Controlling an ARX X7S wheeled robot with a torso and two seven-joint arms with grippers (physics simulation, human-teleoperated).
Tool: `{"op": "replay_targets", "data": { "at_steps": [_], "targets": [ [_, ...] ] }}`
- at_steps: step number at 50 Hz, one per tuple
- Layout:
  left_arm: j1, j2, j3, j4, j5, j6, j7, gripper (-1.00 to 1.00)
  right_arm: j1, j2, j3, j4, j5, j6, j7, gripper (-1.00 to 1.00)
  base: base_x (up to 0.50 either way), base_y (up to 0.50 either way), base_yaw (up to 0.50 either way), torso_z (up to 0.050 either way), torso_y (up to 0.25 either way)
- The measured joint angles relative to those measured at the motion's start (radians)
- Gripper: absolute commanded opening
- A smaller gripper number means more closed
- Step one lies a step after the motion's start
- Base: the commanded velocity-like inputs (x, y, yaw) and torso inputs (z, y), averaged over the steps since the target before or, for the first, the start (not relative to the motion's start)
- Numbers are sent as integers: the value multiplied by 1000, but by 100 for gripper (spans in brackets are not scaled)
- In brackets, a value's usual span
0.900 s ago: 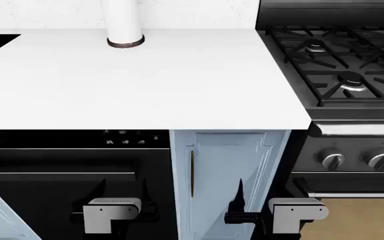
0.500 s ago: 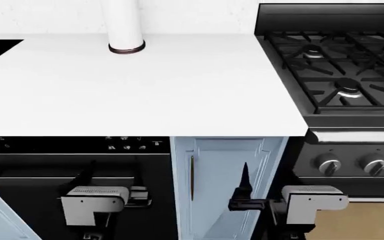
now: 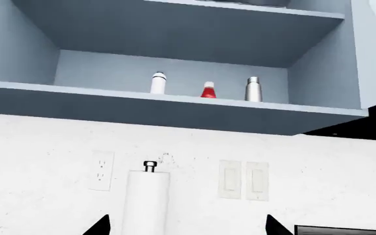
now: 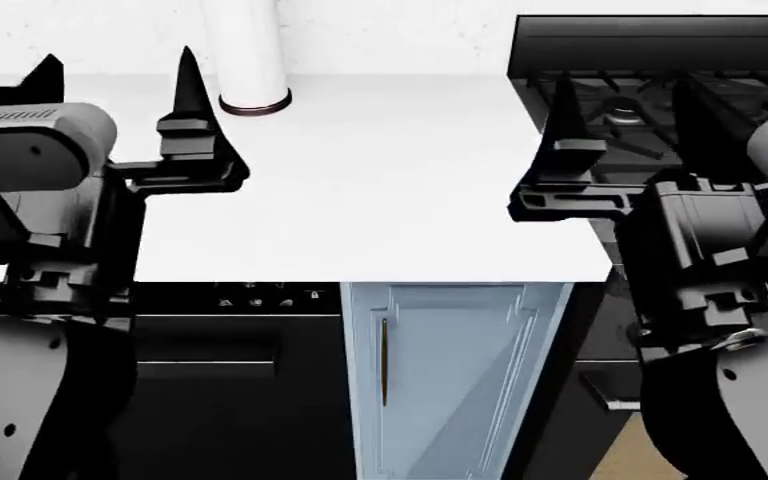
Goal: Pick and place the shaker into the drawer. Then close the cabinet.
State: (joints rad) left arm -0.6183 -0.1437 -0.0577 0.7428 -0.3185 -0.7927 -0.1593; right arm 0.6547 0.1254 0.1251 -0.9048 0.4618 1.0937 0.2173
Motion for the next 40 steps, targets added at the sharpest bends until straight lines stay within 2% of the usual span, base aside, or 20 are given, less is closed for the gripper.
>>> {"op": "replay_targets", "data": {
  "at_steps": [6,12,17,30,40],
  "targets": [
    [-152,-6,0,-12,-25,-100,-25,100,206,-4,28,-3,58,181,43,100,0,0,0,50,8],
    [-263,-12,12,-58,-37,-165,-39,100,364,4,24,37,82,290,81,100,0,22,0,0,0],
    [-342,-15,28,-94,-44,-216,-52,100,466,9,25,88,94,353,104,100,184,500,0,0,0],
    [-459,-26,24,-126,-63,-318,-78,100,603,15,50,176,198,437,191,100,206,494,0,0,0],
    [-506,-41,22,-139,-70,-356,-87,100,675,47,14,236,257,448,249,100,488,188,0,0,0]
  ]
}}
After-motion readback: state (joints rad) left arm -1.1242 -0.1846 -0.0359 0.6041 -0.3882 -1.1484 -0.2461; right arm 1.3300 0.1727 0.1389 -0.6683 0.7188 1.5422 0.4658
